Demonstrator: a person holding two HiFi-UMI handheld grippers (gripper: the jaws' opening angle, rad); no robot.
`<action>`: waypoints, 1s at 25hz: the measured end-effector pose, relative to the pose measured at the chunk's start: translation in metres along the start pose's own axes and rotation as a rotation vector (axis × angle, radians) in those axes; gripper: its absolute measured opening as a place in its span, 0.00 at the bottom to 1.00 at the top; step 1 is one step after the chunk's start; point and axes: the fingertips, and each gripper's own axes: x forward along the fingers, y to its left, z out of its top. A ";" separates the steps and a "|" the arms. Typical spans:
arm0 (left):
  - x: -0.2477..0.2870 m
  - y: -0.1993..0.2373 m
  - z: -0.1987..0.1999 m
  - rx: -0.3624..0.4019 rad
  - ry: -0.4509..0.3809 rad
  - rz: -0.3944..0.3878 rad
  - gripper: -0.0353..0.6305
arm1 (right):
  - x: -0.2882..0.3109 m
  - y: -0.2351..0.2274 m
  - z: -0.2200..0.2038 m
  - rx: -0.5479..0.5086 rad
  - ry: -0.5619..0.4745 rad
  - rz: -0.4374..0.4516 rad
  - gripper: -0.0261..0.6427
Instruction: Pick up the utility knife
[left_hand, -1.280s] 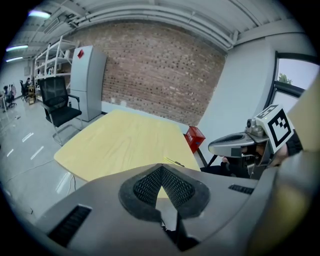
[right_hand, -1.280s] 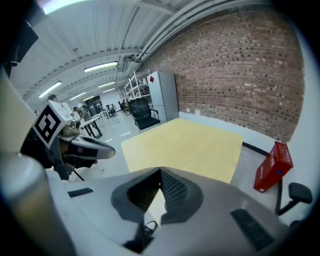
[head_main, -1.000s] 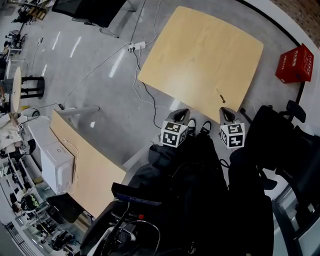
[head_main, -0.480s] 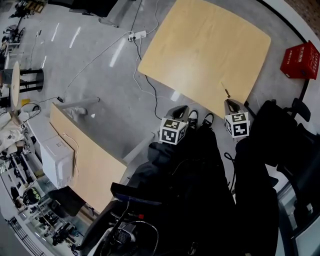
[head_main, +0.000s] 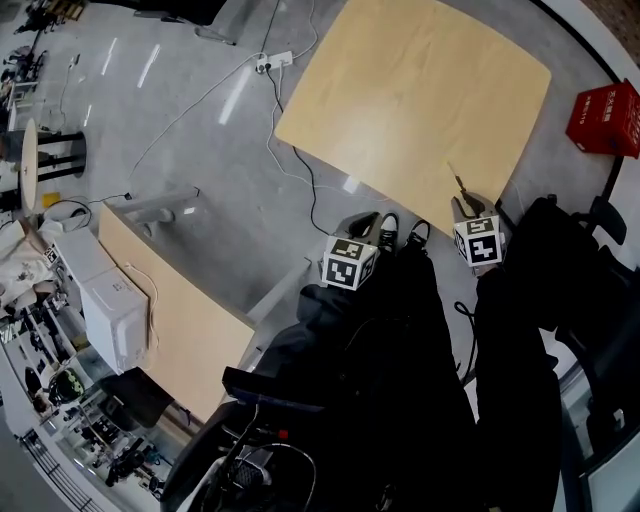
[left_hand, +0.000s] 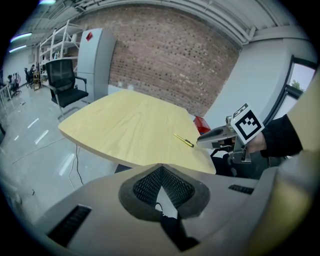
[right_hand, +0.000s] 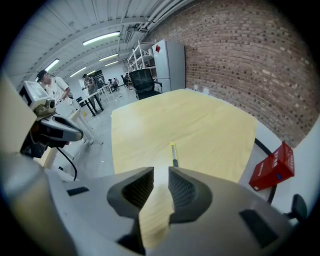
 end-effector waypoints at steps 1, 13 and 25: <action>0.001 0.001 -0.001 -0.002 -0.002 0.001 0.05 | 0.003 -0.002 0.000 -0.004 0.005 -0.002 0.16; 0.007 0.017 -0.013 -0.024 0.019 0.019 0.05 | 0.037 -0.025 0.004 -0.022 0.063 -0.026 0.20; 0.004 0.028 -0.018 -0.050 0.033 0.032 0.05 | 0.052 -0.029 0.001 -0.032 0.133 -0.013 0.18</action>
